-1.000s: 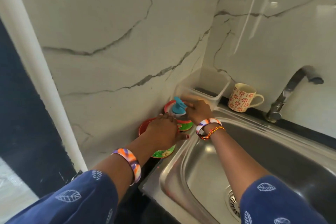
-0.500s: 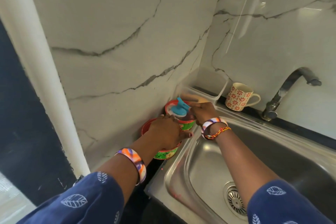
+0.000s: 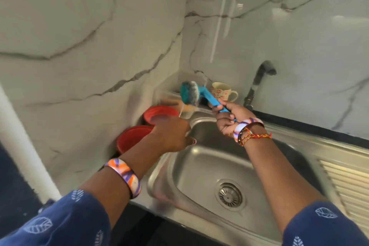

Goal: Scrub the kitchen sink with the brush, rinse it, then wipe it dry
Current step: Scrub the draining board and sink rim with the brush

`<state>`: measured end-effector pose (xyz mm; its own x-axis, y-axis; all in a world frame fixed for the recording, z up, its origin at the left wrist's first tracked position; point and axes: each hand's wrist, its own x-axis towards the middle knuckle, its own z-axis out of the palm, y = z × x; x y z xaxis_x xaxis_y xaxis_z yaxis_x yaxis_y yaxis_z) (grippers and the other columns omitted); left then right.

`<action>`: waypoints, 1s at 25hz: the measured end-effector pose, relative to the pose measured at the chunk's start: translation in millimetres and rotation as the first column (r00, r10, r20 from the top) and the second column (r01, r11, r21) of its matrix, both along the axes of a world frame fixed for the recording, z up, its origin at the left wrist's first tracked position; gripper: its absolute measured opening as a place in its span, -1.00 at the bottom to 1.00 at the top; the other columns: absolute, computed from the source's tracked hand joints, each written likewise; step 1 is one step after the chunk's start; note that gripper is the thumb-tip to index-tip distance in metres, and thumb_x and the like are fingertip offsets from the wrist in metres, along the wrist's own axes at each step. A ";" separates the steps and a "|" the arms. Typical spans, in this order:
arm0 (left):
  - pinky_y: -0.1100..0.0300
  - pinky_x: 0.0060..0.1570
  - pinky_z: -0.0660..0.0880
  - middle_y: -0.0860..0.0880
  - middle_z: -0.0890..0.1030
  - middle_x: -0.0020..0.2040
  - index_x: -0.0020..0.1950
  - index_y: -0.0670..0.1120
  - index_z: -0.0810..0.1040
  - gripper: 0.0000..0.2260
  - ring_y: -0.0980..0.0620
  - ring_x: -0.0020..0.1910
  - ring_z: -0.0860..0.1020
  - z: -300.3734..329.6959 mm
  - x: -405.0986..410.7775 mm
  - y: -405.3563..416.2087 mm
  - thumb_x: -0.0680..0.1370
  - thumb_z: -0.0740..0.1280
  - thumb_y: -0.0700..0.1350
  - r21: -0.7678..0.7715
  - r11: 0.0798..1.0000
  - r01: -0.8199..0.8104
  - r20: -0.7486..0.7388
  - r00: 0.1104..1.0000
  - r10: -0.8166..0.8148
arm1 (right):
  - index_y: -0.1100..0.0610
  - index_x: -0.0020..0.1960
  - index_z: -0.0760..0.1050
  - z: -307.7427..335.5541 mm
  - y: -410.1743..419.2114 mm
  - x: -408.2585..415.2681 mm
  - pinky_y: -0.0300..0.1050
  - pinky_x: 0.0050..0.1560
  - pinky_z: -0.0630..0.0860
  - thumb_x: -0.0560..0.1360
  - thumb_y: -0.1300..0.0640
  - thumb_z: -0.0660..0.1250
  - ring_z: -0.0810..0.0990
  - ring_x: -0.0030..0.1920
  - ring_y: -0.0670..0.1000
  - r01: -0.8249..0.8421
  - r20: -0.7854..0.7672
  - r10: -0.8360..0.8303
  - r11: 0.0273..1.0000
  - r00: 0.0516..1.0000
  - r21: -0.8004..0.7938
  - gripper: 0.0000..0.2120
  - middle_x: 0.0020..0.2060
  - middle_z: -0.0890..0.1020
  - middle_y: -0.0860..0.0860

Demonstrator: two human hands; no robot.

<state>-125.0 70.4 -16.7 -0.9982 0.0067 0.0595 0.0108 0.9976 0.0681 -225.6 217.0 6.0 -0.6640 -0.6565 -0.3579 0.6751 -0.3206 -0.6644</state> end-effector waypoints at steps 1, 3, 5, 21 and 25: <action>0.13 0.12 0.41 -0.11 0.54 0.23 0.24 -0.11 0.51 -0.59 -0.10 0.24 0.48 1.9 -5.6 20.1 0.54 0.25 0.15 0.000 0.999 0.046 0.033 0.998 -0.046 | 0.17 -0.21 0.29 4.7 27.3 2.8 -0.37 -0.78 0.07 0.61 0.07 0.06 0.20 -0.78 -0.15 0.040 -0.014 -0.040 0.999 0.999 0.002 -0.73 -0.61 0.39 -0.04; 0.11 0.15 0.43 -0.14 0.53 0.25 0.23 -0.12 0.52 -0.59 -0.13 0.24 0.48 0.2 -16.3 64.4 0.53 0.29 0.14 0.037 0.991 0.130 0.099 0.986 -0.133 | 0.16 -0.22 0.29 12.2 87.6 12.3 -0.37 -0.78 0.07 0.61 0.06 0.05 0.21 -0.78 -0.14 0.137 -0.040 -0.136 0.990 0.990 0.017 -0.73 -0.59 0.39 -0.05; 0.09 0.20 0.44 -0.13 0.50 0.28 0.28 -0.09 0.50 -0.56 -0.13 0.26 0.47 -2.7 -22.0 115.5 0.51 0.31 0.14 0.078 0.973 0.217 0.158 0.961 -0.228 | 0.16 -0.18 0.30 15.3 154.4 27.0 -0.38 -0.77 0.07 0.60 0.08 0.06 0.21 -0.77 -0.15 0.264 -0.056 -0.262 0.964 0.964 0.030 -0.76 -0.56 0.39 -0.06; 0.18 0.06 0.47 -0.06 0.59 0.14 0.29 -0.14 0.47 -0.31 -0.04 0.09 0.56 -56.5 15.6 348.9 0.33 0.45 0.27 0.016 0.893 0.449 0.617 0.699 -0.362 | 0.13 0.30 0.49 -75.0 386.7 199.0 -0.47 -0.27 0.33 0.51 0.21 0.32 0.43 -0.29 -0.24 0.713 -0.709 -0.081 0.077 0.701 0.697 -0.65 -0.13 0.56 0.00; 0.24 -0.07 0.47 0.01 0.55 -0.17 0.15 -0.13 0.48 -0.44 0.03 -0.13 0.54 -54.9 18.6 348.9 0.35 0.46 0.23 0.013 0.924 0.382 0.650 0.699 -0.298 | -0.01 0.31 0.48 -79.2 361.7 200.6 -0.55 -0.26 0.30 0.53 0.14 0.28 0.41 -0.33 -0.27 0.664 -0.684 0.206 0.167 0.700 0.729 -0.65 -0.05 0.65 -0.01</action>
<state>-106.4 419.3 -71.5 -0.7313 0.3184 -0.6033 0.3475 0.9349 0.0722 -25.0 578.7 -73.2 -0.9950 0.0984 -0.0175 0.0838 0.7263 -0.6823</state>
